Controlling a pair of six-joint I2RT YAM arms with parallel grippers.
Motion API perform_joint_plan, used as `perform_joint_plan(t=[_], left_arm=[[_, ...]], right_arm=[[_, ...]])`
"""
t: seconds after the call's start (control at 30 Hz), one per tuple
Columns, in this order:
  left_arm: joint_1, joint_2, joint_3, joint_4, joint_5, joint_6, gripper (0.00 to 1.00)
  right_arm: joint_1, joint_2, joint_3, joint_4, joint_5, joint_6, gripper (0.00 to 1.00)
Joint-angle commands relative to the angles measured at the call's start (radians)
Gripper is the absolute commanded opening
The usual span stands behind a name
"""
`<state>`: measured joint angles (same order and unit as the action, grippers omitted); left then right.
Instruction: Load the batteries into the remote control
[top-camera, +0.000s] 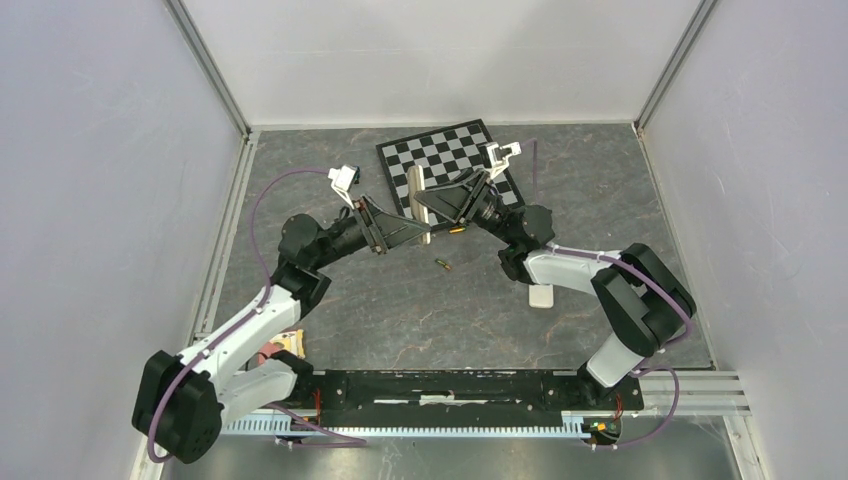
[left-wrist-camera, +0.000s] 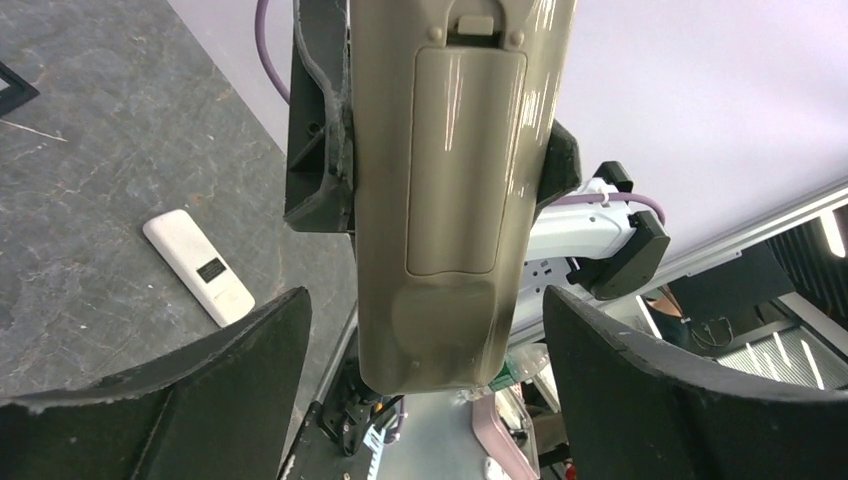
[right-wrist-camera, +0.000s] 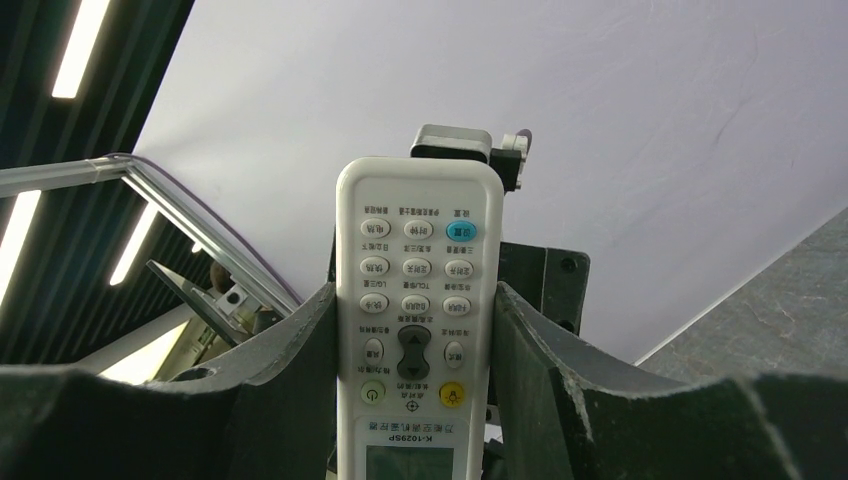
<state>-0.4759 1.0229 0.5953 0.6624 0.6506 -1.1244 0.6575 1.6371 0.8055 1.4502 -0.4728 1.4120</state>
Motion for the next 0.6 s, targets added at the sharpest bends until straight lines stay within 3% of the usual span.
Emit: perform_joint_plan(t=[0.0, 0.13, 0.23, 0.33, 0.47, 0.57], left_arm=[[-0.037, 0.008, 0.022, 0.077, -0.014, -0.005, 0.86], [-0.06, 0.009, 0.015, 0.074, -0.006, 0.026, 0.69], [-0.068, 0.001, 0.005, 0.072, 0.001, 0.062, 0.49], [-0.068, -0.015, 0.026, -0.007, 0.017, 0.151, 0.27], [-0.068, -0.046, 0.093, -0.272, -0.021, 0.345, 0.04], [-0.068, -0.05, 0.148, -0.451, -0.084, 0.475, 0.02]], right_arm=[[0.005, -0.041, 0.015, 0.064, 0.017, -0.01, 0.23], [0.008, -0.039, 0.011, 0.065, 0.022, 0.004, 0.23], [0.007, -0.043, 0.006, 0.045, 0.017, 0.008, 0.25], [0.007, -0.062, -0.013, 0.019, 0.021, -0.023, 0.34], [0.004, -0.131, -0.026, -0.168, 0.016, -0.145, 0.6], [-0.002, -0.216, -0.055, -0.329, 0.043, -0.302, 0.91]])
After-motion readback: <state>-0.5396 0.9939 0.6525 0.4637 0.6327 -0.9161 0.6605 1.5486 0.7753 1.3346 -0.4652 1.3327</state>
